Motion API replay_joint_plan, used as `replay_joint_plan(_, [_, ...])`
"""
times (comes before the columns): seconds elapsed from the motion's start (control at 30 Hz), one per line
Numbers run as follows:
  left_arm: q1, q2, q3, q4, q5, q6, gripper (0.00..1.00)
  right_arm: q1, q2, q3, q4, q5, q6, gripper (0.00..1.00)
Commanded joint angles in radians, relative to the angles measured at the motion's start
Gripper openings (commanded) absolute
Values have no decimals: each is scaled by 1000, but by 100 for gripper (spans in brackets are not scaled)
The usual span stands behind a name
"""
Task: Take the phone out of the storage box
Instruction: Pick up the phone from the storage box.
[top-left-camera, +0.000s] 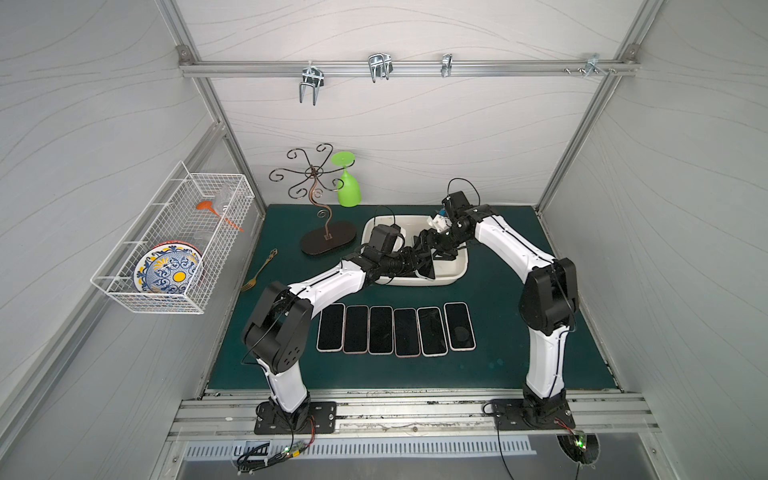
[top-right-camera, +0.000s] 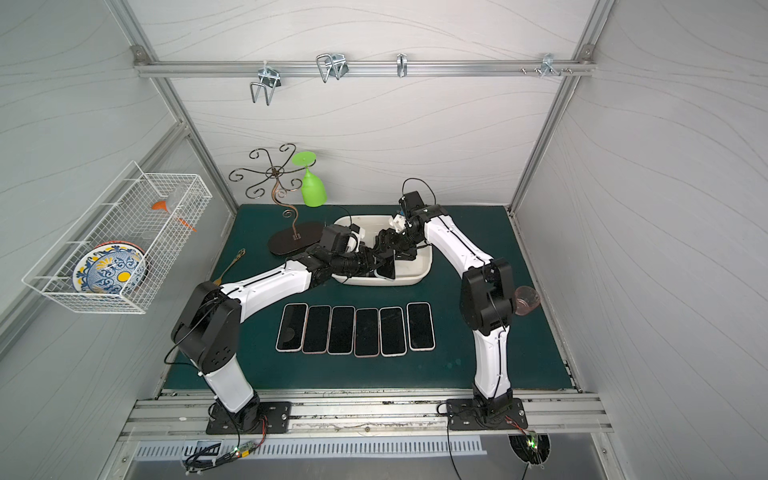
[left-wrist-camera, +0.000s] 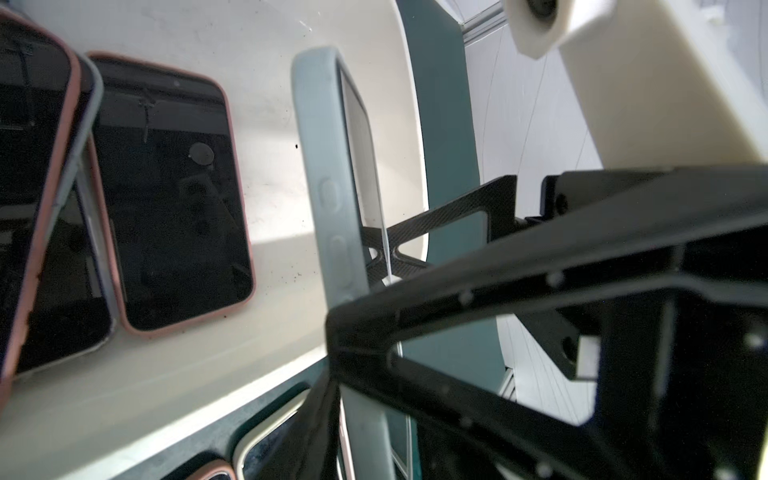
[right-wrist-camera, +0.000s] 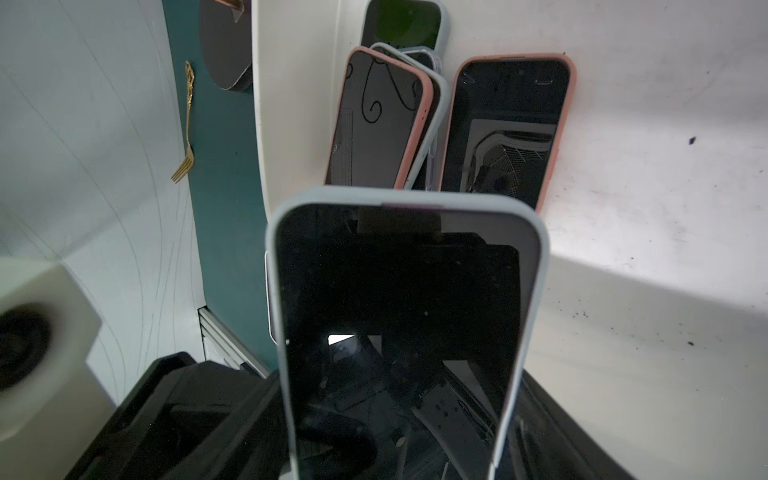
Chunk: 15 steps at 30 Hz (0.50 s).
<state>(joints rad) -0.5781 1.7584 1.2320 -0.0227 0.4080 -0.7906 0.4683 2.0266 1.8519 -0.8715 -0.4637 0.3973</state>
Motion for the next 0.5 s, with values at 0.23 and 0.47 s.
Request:
replay_joint_plan(0.23, [-5,0,16,57,27,-11,13,1,-21,-13,53,-107,31,53])
replay_joint_plan(0.47, [-5,-26,12,37,41,-1,8,-10,-27,-31,79,-148,33,98])
